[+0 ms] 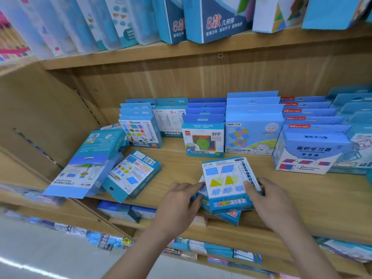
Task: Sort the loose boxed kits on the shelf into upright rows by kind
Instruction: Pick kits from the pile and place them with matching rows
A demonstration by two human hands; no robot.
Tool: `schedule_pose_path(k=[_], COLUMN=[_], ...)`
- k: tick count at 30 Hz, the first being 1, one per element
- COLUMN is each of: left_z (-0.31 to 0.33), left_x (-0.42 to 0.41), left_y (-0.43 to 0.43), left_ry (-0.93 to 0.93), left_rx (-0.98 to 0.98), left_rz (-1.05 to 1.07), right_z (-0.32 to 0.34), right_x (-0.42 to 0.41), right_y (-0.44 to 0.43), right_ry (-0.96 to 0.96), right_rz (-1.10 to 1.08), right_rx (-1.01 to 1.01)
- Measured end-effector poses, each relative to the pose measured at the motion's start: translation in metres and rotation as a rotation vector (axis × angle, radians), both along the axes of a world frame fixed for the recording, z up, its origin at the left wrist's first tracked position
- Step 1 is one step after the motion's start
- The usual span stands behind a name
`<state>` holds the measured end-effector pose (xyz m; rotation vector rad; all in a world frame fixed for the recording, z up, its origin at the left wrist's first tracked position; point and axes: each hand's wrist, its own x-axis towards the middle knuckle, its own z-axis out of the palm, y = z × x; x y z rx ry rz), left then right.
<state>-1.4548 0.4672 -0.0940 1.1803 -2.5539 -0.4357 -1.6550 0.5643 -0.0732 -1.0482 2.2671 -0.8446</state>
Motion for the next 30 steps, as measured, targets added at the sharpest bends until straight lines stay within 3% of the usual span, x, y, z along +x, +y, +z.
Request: schedule_pose_path(k=[2, 4, 8, 18, 25, 30], left_z=[0.006, 0.018, 0.046, 0.089, 0.075, 0.062], left_x=[0.007, 0.019, 0.06, 0.192, 0.23, 0.234], left_y=[0.0, -0.002, -0.024, -0.125, -0.164, -0.185], left_ry=[0.022, 0.056, 0.092, -0.007, -0.106, -0.287], left_rx=[-0.018, -0.033, -0.127, -0.202, -0.128, -0.264], left_rz=[-0.001, 0.036, 0.153, 0.388, 0.211, 0.127], right_z=[0.008, 0.023, 0.056, 0.081, 0.059, 0.048], right_x=[-0.001, 0.002, 0.025, 0.156, 0.227, 0.247], right_y=[0.0, -0.002, -0.019, -0.132, -0.222, -0.263], right_ry=[0.252, 0.404, 0.466, 0.109, -0.208, -0.408], right_rz=[0.049, 0.042, 0.122, 0.441, 0.389, 0.284], right_rx=[0.109, 0.085, -0.122, -0.283, -0.229, -0.169])
